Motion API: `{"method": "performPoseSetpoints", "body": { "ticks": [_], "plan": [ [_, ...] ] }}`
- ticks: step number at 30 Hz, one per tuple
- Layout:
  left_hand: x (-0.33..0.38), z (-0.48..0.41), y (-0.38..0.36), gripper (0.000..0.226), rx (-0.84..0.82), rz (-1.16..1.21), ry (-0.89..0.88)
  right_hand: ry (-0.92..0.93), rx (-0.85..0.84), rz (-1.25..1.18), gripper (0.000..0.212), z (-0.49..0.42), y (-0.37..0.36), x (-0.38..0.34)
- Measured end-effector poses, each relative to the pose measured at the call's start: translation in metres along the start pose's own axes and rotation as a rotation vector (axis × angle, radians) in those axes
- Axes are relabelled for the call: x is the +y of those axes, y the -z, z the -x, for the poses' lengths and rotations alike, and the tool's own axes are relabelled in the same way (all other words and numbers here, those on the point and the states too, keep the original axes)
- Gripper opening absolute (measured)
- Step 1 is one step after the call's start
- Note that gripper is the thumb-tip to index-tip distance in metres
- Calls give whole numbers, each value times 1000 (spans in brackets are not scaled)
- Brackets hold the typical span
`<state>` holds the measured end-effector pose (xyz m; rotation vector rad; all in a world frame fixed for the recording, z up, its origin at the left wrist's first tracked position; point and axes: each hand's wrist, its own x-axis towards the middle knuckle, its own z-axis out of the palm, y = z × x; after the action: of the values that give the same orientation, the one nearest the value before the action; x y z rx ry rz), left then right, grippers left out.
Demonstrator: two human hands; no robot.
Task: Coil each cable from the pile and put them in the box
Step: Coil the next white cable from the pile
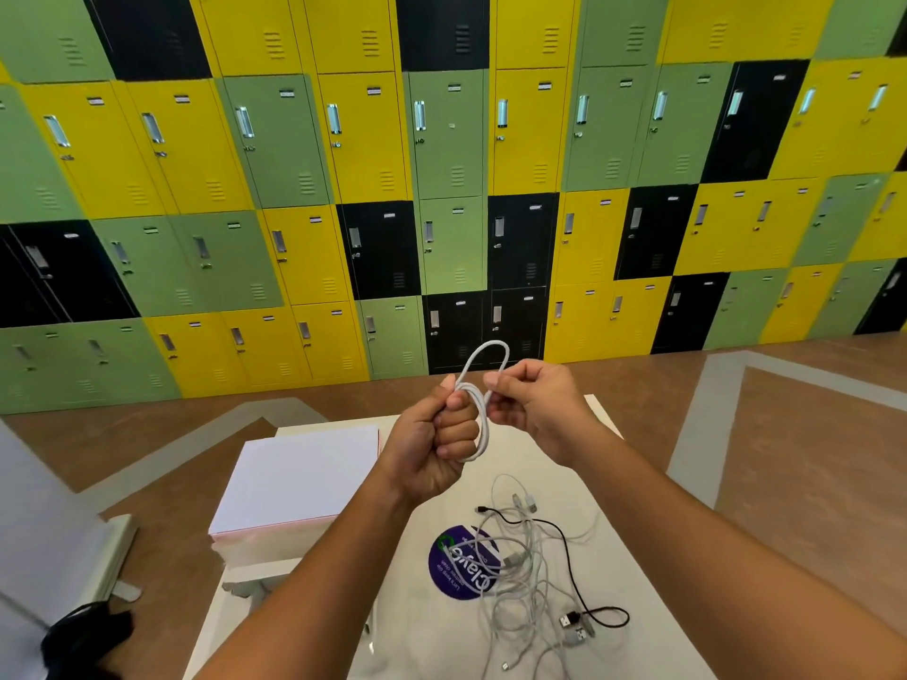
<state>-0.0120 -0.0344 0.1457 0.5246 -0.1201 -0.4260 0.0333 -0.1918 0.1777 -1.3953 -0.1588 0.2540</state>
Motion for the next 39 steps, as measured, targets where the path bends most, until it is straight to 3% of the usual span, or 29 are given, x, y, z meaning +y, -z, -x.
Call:
{"method": "performPoseSetpoints", "body": {
  "ticks": [11,16,21,26,33,35,39],
  "plan": [
    [-2,7,-6,42,116,-193,19,-229,-166,67,4,14,2,2],
    [-1,5,-6,42,165,-330,-45,-270,-265,122,15,18,3,2],
    [2,-1,-8,48,250,-435,-171,-335,-364,-35,40,17,2,9],
    [-1,1,-7,40,307,-609,-221,-189,-359,197,12,16,-5,16],
    [-7,0,-1,43,471,-887,-331,-194,-269,355,5,10,-10,15],
    [-10,-3,1,43,523,-951,-357,-205,-206,357,13,11,-14,16],
    [-10,-4,11,41,667,-998,-385,-337,-145,283,58,13,-9,15]
  ]
}}
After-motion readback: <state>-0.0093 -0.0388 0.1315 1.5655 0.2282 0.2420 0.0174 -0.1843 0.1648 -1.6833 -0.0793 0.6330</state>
